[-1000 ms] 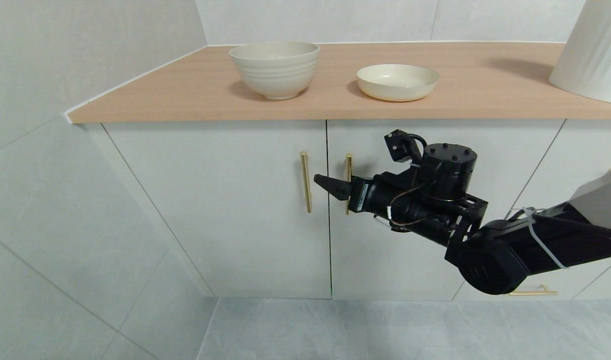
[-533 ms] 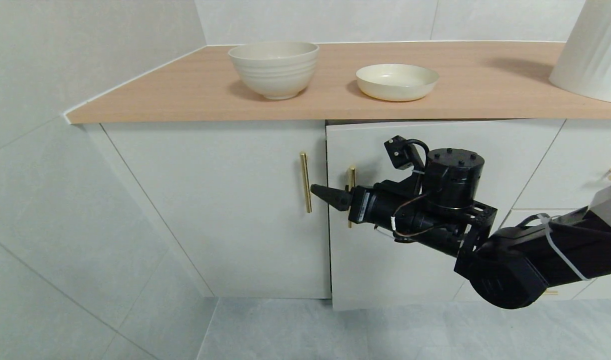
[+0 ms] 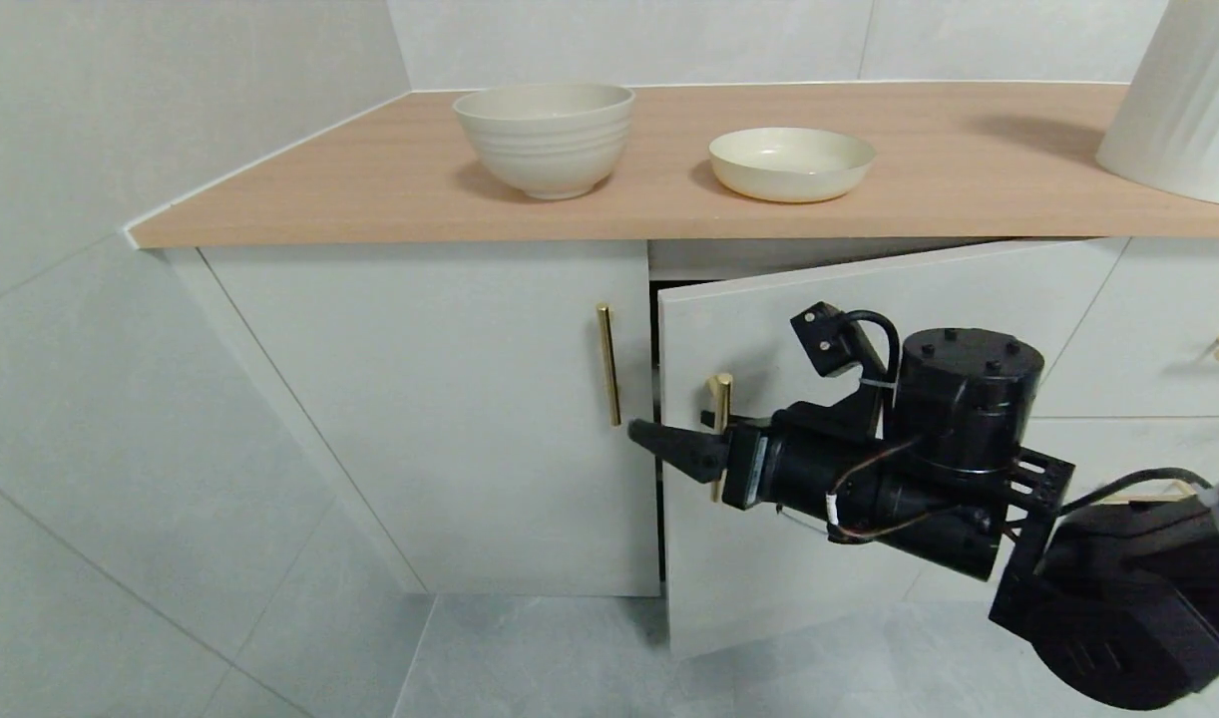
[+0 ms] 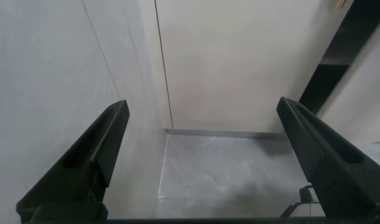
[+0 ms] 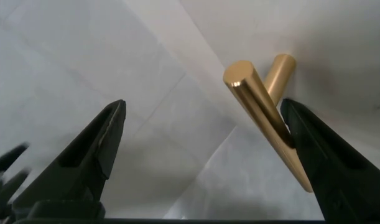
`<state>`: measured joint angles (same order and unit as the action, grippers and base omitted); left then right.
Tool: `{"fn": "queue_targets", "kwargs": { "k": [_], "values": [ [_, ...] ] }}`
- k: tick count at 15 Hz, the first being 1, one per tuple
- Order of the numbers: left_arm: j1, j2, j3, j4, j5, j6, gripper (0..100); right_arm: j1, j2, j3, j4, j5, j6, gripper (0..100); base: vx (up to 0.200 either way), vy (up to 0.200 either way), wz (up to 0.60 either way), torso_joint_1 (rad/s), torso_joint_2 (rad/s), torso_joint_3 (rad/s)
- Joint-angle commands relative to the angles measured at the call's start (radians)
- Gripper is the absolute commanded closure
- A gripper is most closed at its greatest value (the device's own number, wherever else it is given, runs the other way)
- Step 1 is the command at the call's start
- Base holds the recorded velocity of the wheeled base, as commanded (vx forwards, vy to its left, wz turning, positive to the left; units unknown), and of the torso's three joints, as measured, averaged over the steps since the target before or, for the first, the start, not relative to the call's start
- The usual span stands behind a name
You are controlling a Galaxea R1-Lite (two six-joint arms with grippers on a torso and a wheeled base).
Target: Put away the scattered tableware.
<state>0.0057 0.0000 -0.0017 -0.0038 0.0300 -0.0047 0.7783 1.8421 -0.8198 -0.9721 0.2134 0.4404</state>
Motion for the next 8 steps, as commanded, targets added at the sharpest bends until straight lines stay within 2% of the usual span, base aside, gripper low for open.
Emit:
{"fn": "queue_targets", "kwargs": {
  "k": [1, 8],
  "values": [
    [0.000, 0.000, 0.000, -0.001, 0.001, 0.000, 0, 0.029, -0.113, 0.082, -0.002, 0.007, 0.003, 0, 0.000, 0.000, 0.00, 0.000, 0.00, 0.000],
    [0.000, 0.000, 0.000, -0.001, 0.001, 0.000, 0, 0.098, -0.279, 0.245, 0.003, 0.011, 0.006, 0, 0.000, 0.000, 0.00, 0.000, 0.00, 0.000]
  ]
}}
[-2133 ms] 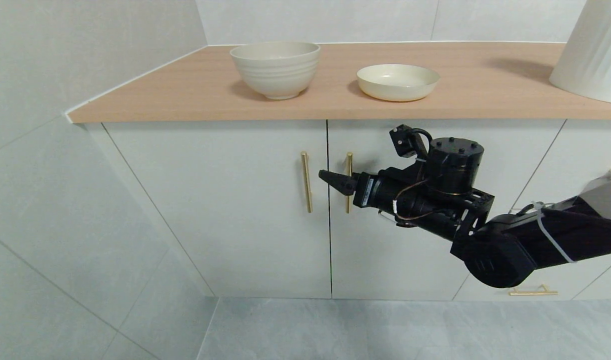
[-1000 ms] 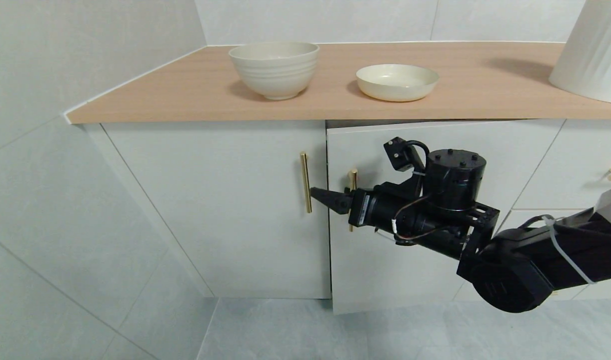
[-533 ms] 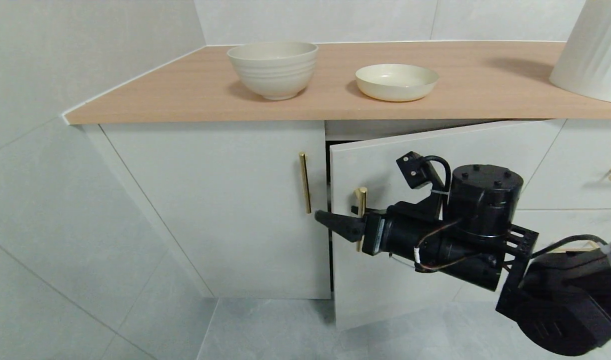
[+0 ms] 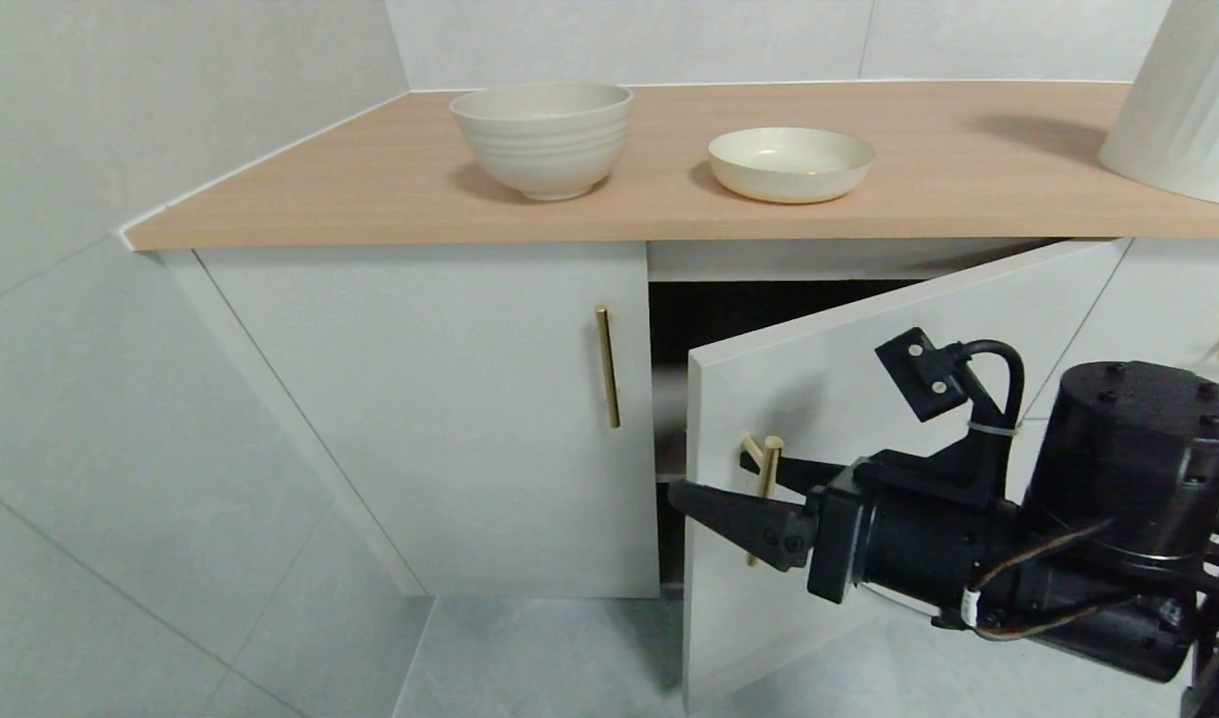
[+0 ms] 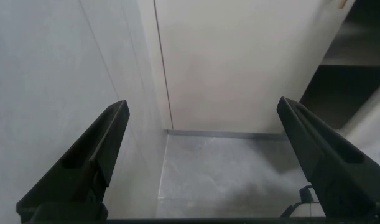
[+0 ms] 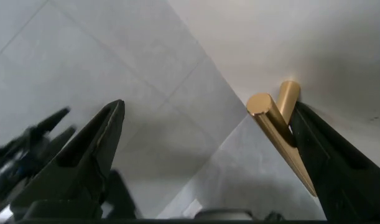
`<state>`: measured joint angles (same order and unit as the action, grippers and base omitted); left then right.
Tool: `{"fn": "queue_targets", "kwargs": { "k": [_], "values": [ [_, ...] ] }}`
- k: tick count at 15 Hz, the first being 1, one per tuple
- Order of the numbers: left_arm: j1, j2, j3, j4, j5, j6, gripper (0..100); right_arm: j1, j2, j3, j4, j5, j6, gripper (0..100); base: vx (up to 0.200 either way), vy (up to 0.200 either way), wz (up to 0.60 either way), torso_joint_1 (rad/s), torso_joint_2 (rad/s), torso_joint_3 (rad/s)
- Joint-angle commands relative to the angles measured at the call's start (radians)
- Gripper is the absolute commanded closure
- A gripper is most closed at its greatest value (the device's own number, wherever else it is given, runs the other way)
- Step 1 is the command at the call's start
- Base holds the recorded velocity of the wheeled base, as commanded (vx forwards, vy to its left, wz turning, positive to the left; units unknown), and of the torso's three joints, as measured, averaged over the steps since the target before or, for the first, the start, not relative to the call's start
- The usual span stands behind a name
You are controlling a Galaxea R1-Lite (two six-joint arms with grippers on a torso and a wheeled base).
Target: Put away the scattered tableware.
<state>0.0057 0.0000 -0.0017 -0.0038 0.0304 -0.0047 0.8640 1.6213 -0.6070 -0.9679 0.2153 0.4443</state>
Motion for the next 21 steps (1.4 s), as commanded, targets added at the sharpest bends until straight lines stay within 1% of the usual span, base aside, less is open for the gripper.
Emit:
{"fn": "queue_targets", "kwargs": {
  "k": [1, 4, 6, 8, 9, 10, 11, 12, 13, 14, 15, 16, 17, 18, 19, 20, 21],
  "values": [
    [0.000, 0.000, 0.000, -0.001, 0.000, 0.003, 0, 0.013, -0.095, 0.079, -0.002, 0.026, 0.002, 0, 0.000, 0.000, 0.00, 0.000, 0.00, 0.000],
    [0.000, 0.000, 0.000, -0.001, 0.000, -0.001, 0, 0.013, -0.166, 0.150, 0.003, 0.130, 0.002, 0, 0.000, 0.000, 0.00, 0.000, 0.00, 0.000],
    [0.000, 0.000, 0.000, -0.001, 0.000, 0.002, 0, 0.012, -0.187, 0.161, 0.005, 0.134, 0.002, 0, 0.000, 0.000, 0.00, 0.000, 0.00, 0.000],
    [0.000, 0.000, -0.003, -0.010, 0.008, -0.006, 0, 0.010, -0.192, 0.170, 0.005, 0.133, 0.001, 0, 0.000, 0.000, 0.00, 0.000, 0.00, 0.000],
    [0.000, 0.000, -0.015, -0.019, 0.005, -0.015, 0, 0.010, -0.192, 0.170, 0.005, 0.134, 0.001, 0, 0.000, 0.000, 0.00, 0.000, 0.00, 0.000],
    [-0.004, 0.017, -0.141, 0.016, -0.049, -0.058, 0, 0.010, -0.192, 0.174, 0.005, 0.134, 0.001, 0, 0.000, 0.000, 0.00, 0.000, 0.00, 0.000],
    [-0.010, 0.074, -0.256, 0.108, -0.103, -0.063, 0, 0.012, -0.190, 0.181, 0.006, 0.134, 0.001, 0, 0.000, 0.000, 0.00, 0.000, 0.00, 0.000],
    [-0.010, 0.130, -0.337, 0.196, -0.130, -0.064, 0, 0.012, -0.189, 0.181, 0.006, 0.134, -0.001, 0, 0.000, 0.000, 0.00, 0.000, 0.00, 0.000],
    [-0.010, 0.229, -0.420, 0.280, -0.162, -0.064, 0, 0.012, -0.187, 0.182, 0.006, 0.134, -0.001, 0, 0.000, 0.000, 0.00, 0.000, 0.00, 0.000],
    [-0.010, 0.299, -0.448, 0.281, -0.193, -0.064, 0, 0.012, -0.187, 0.185, 0.006, 0.134, -0.001, 0, 0.000, 0.000, 0.00, 0.000, 0.00, 0.000],
    [-0.010, 0.385, -0.492, 0.265, -0.227, -0.066, 0, 0.012, -0.187, 0.185, 0.006, 0.134, -0.002, 0, 0.000, 0.000, 0.00, 0.000, 0.00, 0.000],
    [-0.010, 0.483, -0.552, 0.242, -0.247, -0.074, 0, 0.012, -0.189, 0.185, 0.006, 0.134, -0.002, 0, 0.000, 0.000, 0.00, 0.000, 0.00, 0.000],
    [-0.010, 0.545, -0.597, 0.212, -0.251, -0.097, 0, 0.012, -0.189, 0.185, 0.006, 0.134, -0.002, 0, 0.000, 0.000, 0.00, 0.000, 0.00, 0.000],
    [-0.027, 0.699, -0.693, 0.111, -0.273, -0.199, 0, 0.012, -0.190, 0.188, 0.006, 0.134, -0.002, 0, 0.000, 0.000, 0.00, 0.000, 0.00, 0.000],
    [-0.072, 0.793, -0.738, 0.047, -0.290, -0.265, 0, 0.012, -0.190, 0.191, 0.006, 0.134, -0.002, 0, 0.000, 0.000, 0.00, 0.000, 0.00, 0.000],
    [-0.151, 0.874, -0.745, 0.008, -0.294, -0.313, 0, 0.012, -0.189, 0.193, 0.006, 0.134, -0.002, 0, 0.000, 0.000, 0.00, 0.000, 0.00, 0.000],
    [-0.242, 0.957, -0.741, -0.008, -0.293, -0.360, 0, 0.012, -0.189, 0.194, 0.006, 0.134, -0.002, 0, 0.000, 0.000, 0.00, 0.000, 0.00, 0.000]
  ]
}}
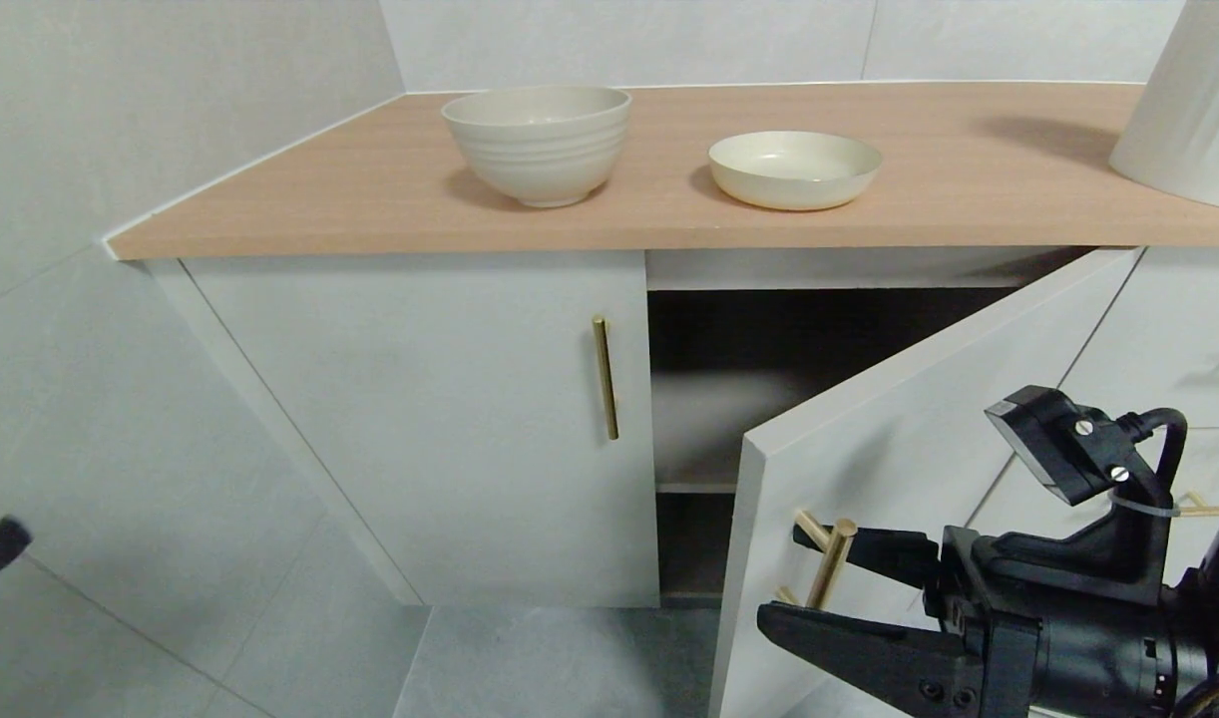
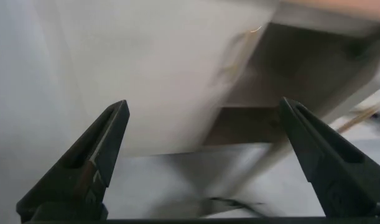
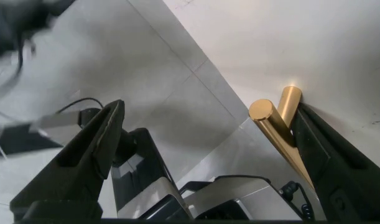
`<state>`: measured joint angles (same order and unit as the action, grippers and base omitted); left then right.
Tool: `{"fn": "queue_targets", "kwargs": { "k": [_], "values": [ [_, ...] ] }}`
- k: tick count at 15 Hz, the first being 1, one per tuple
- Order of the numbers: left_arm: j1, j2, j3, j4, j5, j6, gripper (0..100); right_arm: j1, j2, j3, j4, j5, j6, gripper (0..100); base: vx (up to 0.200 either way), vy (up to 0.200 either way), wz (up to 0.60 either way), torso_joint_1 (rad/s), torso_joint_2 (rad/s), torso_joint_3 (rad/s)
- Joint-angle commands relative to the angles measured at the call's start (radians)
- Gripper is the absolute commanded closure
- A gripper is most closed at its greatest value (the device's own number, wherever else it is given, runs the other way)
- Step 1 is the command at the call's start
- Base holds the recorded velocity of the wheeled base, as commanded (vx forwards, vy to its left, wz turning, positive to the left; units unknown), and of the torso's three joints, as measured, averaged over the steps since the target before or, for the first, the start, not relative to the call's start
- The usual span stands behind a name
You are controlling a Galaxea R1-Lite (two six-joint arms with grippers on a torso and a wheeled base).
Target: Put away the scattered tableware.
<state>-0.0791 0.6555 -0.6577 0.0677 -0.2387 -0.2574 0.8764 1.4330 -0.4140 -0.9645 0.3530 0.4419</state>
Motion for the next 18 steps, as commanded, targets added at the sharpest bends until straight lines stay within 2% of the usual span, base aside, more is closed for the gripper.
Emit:
{"fn": "queue_targets", "kwargs": {
  "k": [1, 2, 3, 4, 5, 6, 7, 8, 9, 10, 13, 15, 16, 18],
  "values": [
    [-0.222, 0.372, -0.076, -0.097, -0.024, -0.161, 0, 0.000, 0.000, 0.006, 0.003, -0.003, 0.000, 0, 0.000, 0.000, 0.00, 0.000, 0.00, 0.000],
    [-0.272, 0.478, -0.073, -0.184, -0.024, -0.229, 0, 0.000, 0.001, 0.009, 0.003, -0.002, 0.000, 0, 0.000, 0.000, 0.00, 0.000, 0.00, 0.000],
    [-0.281, 0.559, -0.074, -0.310, -0.024, -0.270, 0, 0.000, 0.003, 0.014, 0.003, -0.002, 0.000, 0, 0.000, 0.000, 0.00, 0.000, 0.00, 0.000],
    [-0.295, 0.628, -0.076, -0.422, -0.019, -0.292, 0, 0.000, 0.004, 0.014, 0.003, -0.002, -0.002, 0, 0.000, 0.000, 0.00, 0.000, 0.00, 0.000],
    [-0.327, 0.711, -0.077, -0.539, -0.010, -0.295, 0, 0.000, 0.009, 0.017, 0.003, -0.002, -0.002, 0, 0.000, 0.000, 0.00, 0.000, 0.00, 0.000],
    [-0.366, 0.774, -0.082, -0.585, -0.005, -0.292, 0, 0.000, 0.012, 0.020, 0.003, -0.002, -0.002, 0, 0.000, 0.000, 0.00, 0.000, 0.00, 0.000],
    [-0.401, 0.829, -0.092, -0.611, -0.007, -0.273, 0, 0.000, 0.017, 0.020, 0.003, -0.002, -0.002, 0, 0.000, 0.000, 0.00, 0.000, 0.00, 0.000],
    [-0.418, 0.866, -0.103, -0.623, -0.008, -0.230, 0, 0.000, 0.017, 0.020, 0.003, 0.000, -0.002, 0, 0.000, 0.000, 0.00, 0.000, 0.00, 0.000],
    [-0.442, 0.891, -0.105, -0.629, -0.005, -0.158, 0, 0.000, 0.017, 0.021, 0.003, 0.000, -0.003, 0, 0.000, 0.000, 0.00, 0.000, 0.00, 0.000],
    [-0.459, 0.895, -0.099, -0.634, -0.004, -0.121, 0, 0.000, 0.018, 0.023, 0.003, 0.000, -0.003, 0, 0.000, 0.000, 0.00, 0.000, 0.00, 0.000],
    [-0.564, 0.891, -0.050, -0.658, 0.006, -0.129, 0, 0.000, 0.027, 0.032, 0.001, 0.004, -0.003, 0, 0.000, 0.000, 0.00, 0.000, 0.00, 0.000],
    [-0.608, 0.911, -0.042, -0.677, 0.030, -0.129, 0, 0.000, 0.029, 0.034, 0.001, 0.004, -0.003, 0, 0.000, 0.000, 0.00, 0.000, 0.00, 0.000],
    [-0.628, 0.924, -0.048, -0.680, 0.052, -0.129, 100, 0.000, 0.029, 0.034, 0.001, 0.004, -0.003, 0, 0.000, 0.000, 0.00, 0.000, 0.00, 0.000],
    [-0.662, 0.957, -0.063, -0.698, 0.085, -0.125, 100, 0.000, 0.029, 0.034, 0.001, 0.004, -0.003, 0, 0.000, 0.000, 0.00, 0.000, 0.00, 0.000]
  ]
}}
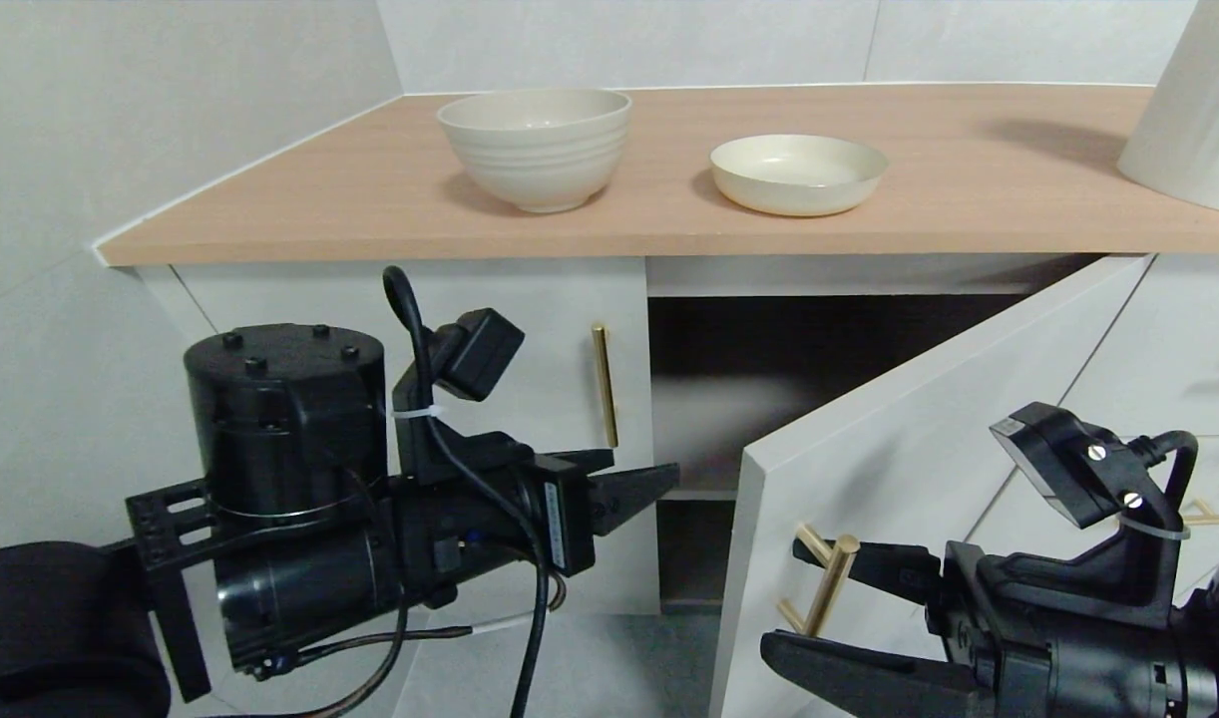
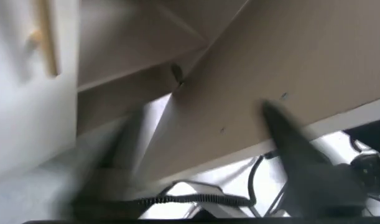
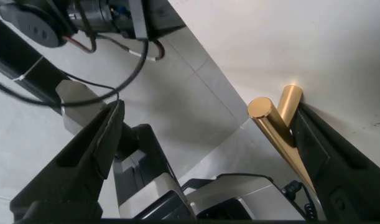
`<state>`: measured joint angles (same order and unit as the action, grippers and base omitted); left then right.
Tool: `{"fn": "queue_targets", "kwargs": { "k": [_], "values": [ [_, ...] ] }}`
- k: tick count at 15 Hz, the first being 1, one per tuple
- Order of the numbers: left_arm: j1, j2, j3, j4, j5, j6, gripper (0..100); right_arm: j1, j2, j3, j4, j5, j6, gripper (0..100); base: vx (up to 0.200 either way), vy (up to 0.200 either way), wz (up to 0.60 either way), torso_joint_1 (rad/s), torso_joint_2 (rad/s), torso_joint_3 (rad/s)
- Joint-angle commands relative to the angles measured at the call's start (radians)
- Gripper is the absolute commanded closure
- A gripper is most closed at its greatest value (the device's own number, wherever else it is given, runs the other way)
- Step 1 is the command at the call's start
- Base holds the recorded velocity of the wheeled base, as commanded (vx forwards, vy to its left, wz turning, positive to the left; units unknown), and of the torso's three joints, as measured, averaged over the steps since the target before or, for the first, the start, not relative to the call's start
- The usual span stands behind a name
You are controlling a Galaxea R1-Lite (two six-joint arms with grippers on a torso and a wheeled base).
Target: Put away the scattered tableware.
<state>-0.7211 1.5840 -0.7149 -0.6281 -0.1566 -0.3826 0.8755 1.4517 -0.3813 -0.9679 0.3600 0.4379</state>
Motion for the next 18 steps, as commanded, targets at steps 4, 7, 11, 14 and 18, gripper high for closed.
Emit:
{"fn": "queue_targets", "kwargs": {
  "k": [4, 7, 11, 14, 18],
  "values": [
    [-0.031, 0.086, -0.023, -0.096, 0.043, 0.011, 100, 0.000, 0.010, 0.002, 0.005, -0.004, -0.001, 0, 0.000, 0.000, 0.00, 0.000, 0.00, 0.000],
    [-0.032, 0.169, -0.052, -0.154, 0.042, 0.017, 100, 0.000, 0.010, 0.002, 0.005, -0.004, -0.002, 0, 0.000, 0.000, 0.00, 0.000, 0.00, 0.000],
    [-0.052, 0.269, 0.048, -0.449, 0.006, 0.067, 100, -0.001, 0.012, -0.001, 0.003, -0.006, -0.004, 0, 0.000, 0.000, 0.00, 0.000, 0.00, 0.000],
    [-0.100, 0.277, 0.120, -0.539, -0.075, 0.146, 100, -0.003, 0.021, -0.008, 0.003, -0.009, -0.024, 0, 0.000, 0.000, 0.00, 0.000, 0.00, 0.000],
    [-0.104, 0.297, 0.114, -0.585, -0.115, 0.168, 100, -0.029, 0.038, -0.016, 0.012, -0.033, -0.053, 0, 0.000, 0.000, 0.00, 0.000, 0.00, 0.000]
  ]
}}
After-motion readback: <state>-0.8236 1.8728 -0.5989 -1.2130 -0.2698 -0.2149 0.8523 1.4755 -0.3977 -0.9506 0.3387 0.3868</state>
